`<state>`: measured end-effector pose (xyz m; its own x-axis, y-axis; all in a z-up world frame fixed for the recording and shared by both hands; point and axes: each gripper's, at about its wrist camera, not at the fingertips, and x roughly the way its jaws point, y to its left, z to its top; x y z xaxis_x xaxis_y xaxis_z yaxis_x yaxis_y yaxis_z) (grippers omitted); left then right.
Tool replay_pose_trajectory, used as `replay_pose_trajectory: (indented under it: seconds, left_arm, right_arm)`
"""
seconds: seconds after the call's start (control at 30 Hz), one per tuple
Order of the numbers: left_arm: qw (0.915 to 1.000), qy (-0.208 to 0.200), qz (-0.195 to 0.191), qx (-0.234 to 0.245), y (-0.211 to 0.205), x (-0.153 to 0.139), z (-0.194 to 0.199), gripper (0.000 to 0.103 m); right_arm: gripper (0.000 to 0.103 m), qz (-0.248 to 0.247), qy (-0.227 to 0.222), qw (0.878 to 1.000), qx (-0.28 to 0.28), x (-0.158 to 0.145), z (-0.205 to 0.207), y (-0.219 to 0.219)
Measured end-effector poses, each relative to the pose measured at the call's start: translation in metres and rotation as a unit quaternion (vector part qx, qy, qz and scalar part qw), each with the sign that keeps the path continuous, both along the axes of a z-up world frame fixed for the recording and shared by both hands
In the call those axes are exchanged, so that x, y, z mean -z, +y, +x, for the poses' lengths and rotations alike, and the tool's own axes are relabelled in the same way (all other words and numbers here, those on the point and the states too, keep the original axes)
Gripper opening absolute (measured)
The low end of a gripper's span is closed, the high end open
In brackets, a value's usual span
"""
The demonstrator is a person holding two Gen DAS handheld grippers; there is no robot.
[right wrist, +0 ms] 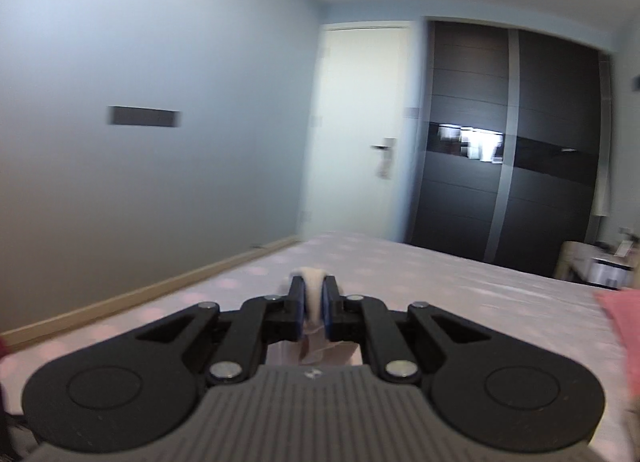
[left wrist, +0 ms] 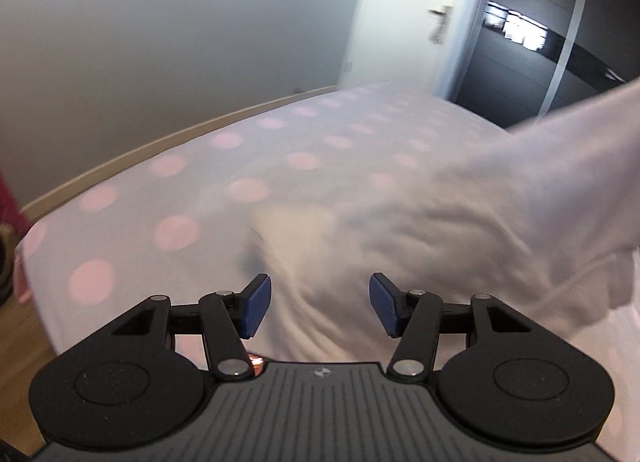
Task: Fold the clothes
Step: 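Reach both grippers to the cream shirt and grasp its edges, then lift the cream shirt with both grippers and shake it out in the air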
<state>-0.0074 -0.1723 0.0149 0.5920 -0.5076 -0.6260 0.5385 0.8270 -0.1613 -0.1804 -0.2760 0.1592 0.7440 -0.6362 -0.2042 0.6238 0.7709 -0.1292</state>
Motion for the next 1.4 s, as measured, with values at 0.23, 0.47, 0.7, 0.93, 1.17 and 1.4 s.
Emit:
replay_pose_trajectory:
  seconds: [0.23,0.47,0.7,0.93,1.17,1.4]
  left_arm:
    - [0.9866,-0.013,0.042,0.157,-0.072,0.004,-0.069,0.053]
    - [0.9401,-0.014,0.123,0.318,-0.117,0.049,-0.136,0.051]
    - [0.8635,-0.071,0.203,0.456,-0.129,0.092,-0.164,0.044]
    - [0.7890,-0.147,0.265,0.534,-0.117,0.138,-0.167,0.035]
    - [0.6969,-0.279,0.303,0.587,-0.101,0.178,-0.187,0.033]
    - [0.6483,-0.362,0.321,0.588,-0.091,0.197,-0.199,0.033]
  right_arm:
    - [0.009,0.045,0.080,0.983,0.156,0.045,-0.109,-0.072]
    - [0.011,0.110,0.151,0.972,0.142,0.110,-0.180,-0.106]
    - [0.011,0.139,0.247,0.959,-0.015,0.190,-0.199,-0.079]
    - [0.021,0.120,0.345,0.923,-0.119,0.239,-0.196,-0.076]
    - [0.027,0.070,0.395,0.902,-0.162,0.271,-0.209,-0.066]
    - [0.026,-0.017,0.444,0.878,-0.179,0.296,-0.213,-0.056]
